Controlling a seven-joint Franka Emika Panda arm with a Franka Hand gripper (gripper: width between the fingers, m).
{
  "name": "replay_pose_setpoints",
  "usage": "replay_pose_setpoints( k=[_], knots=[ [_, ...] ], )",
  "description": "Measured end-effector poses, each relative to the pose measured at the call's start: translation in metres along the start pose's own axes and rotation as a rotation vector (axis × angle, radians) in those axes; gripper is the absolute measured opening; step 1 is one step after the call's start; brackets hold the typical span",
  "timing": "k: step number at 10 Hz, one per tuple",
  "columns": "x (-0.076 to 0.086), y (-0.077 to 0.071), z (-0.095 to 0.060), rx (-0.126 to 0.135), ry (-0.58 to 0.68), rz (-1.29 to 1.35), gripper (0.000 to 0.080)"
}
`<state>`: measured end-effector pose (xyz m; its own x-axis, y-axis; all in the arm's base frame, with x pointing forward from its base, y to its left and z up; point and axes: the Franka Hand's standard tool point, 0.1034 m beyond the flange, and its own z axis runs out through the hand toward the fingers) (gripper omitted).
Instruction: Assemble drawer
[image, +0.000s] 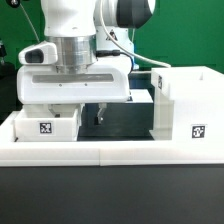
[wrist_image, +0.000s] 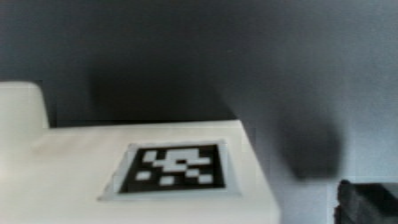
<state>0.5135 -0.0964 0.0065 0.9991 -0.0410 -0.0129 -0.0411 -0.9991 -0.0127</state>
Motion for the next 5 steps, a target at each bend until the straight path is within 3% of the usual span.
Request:
replay_pose_setpoints(
  k=[1, 2, 3, 4, 5],
  knots=[
    [0.0000, 0.0002, 0.0000, 0.000, 0.000, 0.000, 0.0604],
    [0.0000, 0.0001, 0.0000, 0.000, 0.000, 0.000, 0.0421],
    [0.0000, 0.0001, 0.0000, 0.000, 0.000, 0.000, 0.0421],
    [0.0000, 0.0001, 0.0000, 0.000, 0.000, 0.000, 0.0237],
    [0.0000, 0.0001, 0.0000, 0.000, 0.000, 0.000, 0.0105]
  ],
)
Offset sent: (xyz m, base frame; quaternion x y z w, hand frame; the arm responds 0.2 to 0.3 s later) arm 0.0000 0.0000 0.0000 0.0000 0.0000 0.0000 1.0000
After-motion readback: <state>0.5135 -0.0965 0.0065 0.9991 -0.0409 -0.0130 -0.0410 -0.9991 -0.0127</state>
